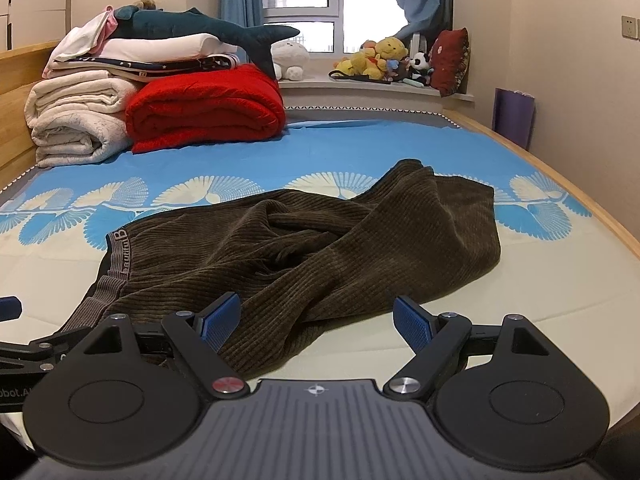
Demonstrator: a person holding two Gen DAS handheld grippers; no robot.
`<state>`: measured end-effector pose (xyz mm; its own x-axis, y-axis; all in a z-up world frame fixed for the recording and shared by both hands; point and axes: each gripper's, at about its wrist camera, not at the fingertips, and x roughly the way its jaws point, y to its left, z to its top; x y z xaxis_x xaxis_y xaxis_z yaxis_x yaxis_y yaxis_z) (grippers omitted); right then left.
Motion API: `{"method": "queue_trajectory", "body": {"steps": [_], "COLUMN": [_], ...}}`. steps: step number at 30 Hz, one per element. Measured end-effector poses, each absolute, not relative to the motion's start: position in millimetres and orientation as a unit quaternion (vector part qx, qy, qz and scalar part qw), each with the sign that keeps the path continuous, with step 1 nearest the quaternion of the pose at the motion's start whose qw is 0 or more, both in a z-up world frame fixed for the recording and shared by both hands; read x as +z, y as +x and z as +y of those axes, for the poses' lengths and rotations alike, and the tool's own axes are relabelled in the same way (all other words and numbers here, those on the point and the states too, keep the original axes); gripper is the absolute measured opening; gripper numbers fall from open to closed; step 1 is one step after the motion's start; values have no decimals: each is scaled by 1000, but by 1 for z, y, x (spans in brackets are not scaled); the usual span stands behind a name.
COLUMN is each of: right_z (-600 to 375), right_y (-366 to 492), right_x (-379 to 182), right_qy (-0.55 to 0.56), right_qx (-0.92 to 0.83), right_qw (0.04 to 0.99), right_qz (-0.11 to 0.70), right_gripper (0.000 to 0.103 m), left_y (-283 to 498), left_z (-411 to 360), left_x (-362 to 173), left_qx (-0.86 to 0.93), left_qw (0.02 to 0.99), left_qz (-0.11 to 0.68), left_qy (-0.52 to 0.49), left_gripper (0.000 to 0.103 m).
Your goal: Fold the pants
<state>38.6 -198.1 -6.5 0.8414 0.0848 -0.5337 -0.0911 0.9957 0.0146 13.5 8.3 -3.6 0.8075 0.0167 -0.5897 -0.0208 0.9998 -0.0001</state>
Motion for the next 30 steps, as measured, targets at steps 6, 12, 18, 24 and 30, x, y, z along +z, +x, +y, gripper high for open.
{"method": "queue_trajectory", "body": {"steps": [6, 12, 18, 24, 30], "right_z": [-198, -199, -200, -204, -204], "right_y": [40, 42, 38, 34, 43], "right_x": [-6, -5, -1, 5, 0], "right_qy": [-5, 3, 23, 38, 44], "right_qx": [43, 45, 51, 53, 47], "right_qw": [959, 959, 959, 959, 954], "right_qz": [279, 279, 279, 276, 292], "right_gripper": [85, 85, 85, 85, 60], "left_y": [12, 1, -10, -15, 3], "left_z": [5, 5, 12, 9, 2], "left_x": [-4, 5, 28, 59, 53], "left_qx": [6, 3, -5, -57, -122], "left_qw": [951, 956, 950, 959, 955], "left_qz": [308, 293, 311, 276, 265], "left_qy": [3, 22, 0, 22, 59], "left_gripper": [103, 99, 79, 47, 10]}}
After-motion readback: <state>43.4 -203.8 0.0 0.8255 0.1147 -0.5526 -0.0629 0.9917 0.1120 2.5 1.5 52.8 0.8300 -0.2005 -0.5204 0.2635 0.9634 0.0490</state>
